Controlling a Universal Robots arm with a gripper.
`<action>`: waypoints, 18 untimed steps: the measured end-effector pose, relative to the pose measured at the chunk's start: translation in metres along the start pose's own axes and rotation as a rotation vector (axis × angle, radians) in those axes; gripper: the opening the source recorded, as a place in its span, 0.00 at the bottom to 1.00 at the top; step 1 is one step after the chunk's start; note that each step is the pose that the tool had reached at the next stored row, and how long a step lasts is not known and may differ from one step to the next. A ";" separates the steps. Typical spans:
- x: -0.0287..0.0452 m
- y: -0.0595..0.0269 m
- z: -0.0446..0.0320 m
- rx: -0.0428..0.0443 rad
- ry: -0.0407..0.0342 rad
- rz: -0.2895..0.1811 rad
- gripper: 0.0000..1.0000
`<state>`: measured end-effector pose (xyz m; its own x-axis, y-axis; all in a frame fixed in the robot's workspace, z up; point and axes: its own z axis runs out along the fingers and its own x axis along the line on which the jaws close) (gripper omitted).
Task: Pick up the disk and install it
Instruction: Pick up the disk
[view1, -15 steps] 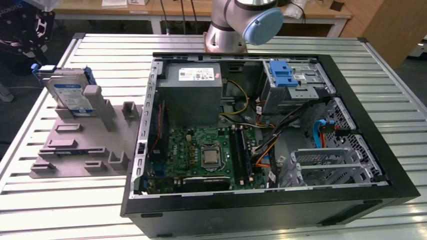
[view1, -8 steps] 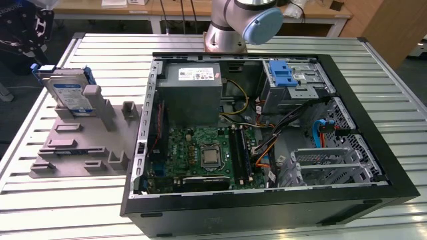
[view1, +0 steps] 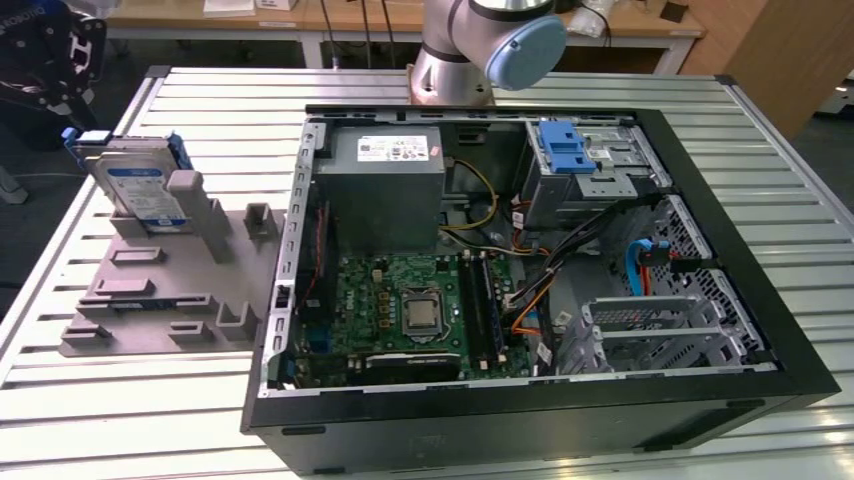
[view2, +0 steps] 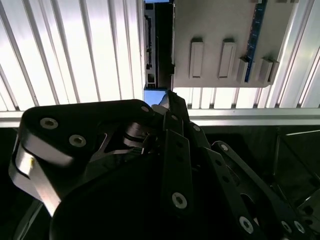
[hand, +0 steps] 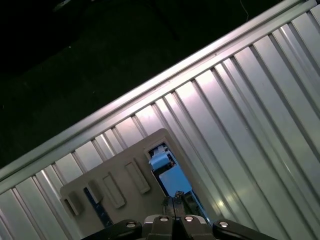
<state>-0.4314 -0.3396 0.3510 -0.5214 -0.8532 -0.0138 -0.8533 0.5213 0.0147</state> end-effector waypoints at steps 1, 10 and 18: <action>0.0000 0.0000 0.0000 -0.0001 0.0001 -0.006 0.11; 0.0000 0.0000 0.0000 -0.0009 0.0009 -0.065 0.11; 0.0000 0.0000 0.0000 -0.0017 0.0018 -0.126 0.11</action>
<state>-0.4314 -0.3396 0.3510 -0.4103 -0.9118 -0.0138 -0.9119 0.4101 0.0147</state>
